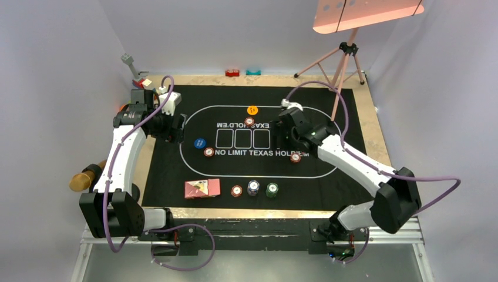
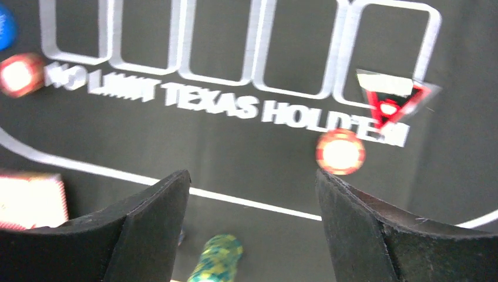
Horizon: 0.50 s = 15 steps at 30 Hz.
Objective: Distribute texas hold em gaming equipment
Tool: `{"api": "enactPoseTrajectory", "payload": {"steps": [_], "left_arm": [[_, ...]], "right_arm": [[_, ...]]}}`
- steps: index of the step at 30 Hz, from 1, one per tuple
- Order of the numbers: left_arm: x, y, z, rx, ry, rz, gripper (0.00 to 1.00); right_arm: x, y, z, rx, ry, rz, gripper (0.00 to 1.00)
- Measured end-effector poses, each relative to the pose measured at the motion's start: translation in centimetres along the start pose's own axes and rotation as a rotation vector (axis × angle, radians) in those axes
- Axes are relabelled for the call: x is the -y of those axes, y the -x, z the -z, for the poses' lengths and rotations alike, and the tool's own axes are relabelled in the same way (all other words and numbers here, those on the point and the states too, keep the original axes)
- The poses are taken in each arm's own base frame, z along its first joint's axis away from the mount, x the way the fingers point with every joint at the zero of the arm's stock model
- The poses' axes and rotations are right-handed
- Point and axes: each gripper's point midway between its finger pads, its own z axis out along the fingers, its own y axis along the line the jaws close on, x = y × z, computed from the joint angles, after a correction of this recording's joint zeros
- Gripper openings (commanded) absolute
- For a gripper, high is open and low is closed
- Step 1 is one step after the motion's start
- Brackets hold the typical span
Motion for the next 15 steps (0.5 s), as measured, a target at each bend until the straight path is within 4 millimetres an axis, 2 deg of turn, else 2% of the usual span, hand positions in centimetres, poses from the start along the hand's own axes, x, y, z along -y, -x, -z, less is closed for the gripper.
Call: {"api": "enactPoseTrajectory", "payload": {"steps": [3, 5, 7, 10, 15], "left_arm": [[0.0, 0.0, 0.0, 0.0, 0.0, 0.0, 1.0], [0.0, 0.0, 0.0, 0.0, 0.0, 0.0, 1.0], [0.0, 0.0, 0.0, 0.0, 0.0, 0.0, 1.0], [0.0, 0.0, 0.0, 0.0, 0.0, 0.0, 1.0], [0.0, 0.0, 0.0, 0.0, 0.0, 0.0, 1.0]], "right_arm": [[-5.0, -0.1, 2.5, 0.032, 0.141, 0.121, 0.88], [-8.1, -1.5, 3.8, 0.025, 0.23, 0.214, 0.9], [-10.3, -3.5, 4.8, -0.004, 0.3, 0.3, 0.92], [-12.5, -6.3, 5.6, -0.047, 0.363, 0.403, 0.93], [-14.1, -10.1, 5.0, -0.127, 0.392, 0.527, 0.94]]}}
